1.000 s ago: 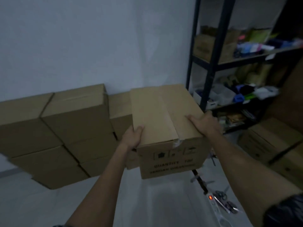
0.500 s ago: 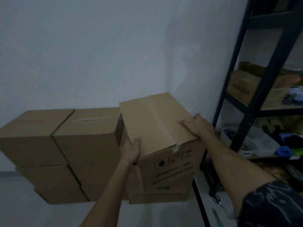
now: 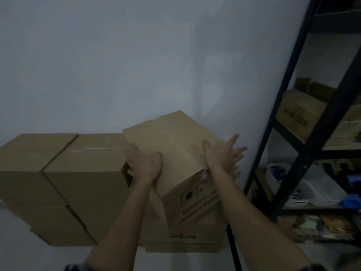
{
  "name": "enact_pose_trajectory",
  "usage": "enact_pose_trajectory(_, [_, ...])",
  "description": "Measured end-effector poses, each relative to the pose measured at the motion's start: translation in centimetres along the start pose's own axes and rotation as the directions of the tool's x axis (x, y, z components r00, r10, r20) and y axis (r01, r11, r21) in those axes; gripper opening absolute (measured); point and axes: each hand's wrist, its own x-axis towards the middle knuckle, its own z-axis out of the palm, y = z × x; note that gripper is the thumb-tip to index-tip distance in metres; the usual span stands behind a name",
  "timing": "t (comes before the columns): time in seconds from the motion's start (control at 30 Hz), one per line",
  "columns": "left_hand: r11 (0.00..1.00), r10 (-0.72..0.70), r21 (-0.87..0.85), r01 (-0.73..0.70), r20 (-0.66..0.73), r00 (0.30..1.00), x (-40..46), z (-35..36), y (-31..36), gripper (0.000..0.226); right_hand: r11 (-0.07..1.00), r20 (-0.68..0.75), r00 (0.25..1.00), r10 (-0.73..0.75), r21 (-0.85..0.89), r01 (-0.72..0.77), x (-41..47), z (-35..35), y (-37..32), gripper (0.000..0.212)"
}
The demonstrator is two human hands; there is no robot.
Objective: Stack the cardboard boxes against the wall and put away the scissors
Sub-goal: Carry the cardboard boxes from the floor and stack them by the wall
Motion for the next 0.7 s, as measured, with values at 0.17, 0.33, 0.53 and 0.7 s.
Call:
enact_pose_trajectory(0.17, [0.743,0.316,0.444,-0.501,0.427,0.847,4.4,-0.4,0.5,0.076,0.999,0.091,0.996,-0.028,-0.02,0.03,-0.4,1.5,0.3,0.11])
enact_pose_trajectory(0.33, [0.687,0.323,0.547,-0.479,0.361,0.875,2.2,0.9,0.6,0.084,0.969,0.306,0.947,-0.097,-0.187,0.16,4.3,0.2,0.4,0.102])
enact_pose_trajectory(0.53, [0.626,0.466,0.545,-0.558,0.312,0.828,3.8,0.1,0.0,0.084,0.983,0.346,0.928,-0.137,-0.068,0.171,8.1,-0.1,-1.0,0.098])
enact_pose_trajectory(0.7, [0.565,0.585,0.392,-0.726,0.43,0.687,7.6,-1.9,-3.9,0.097,0.974,0.329,0.935,-0.131,-0.135,0.184,7.8,1.9,-1.1,0.106])
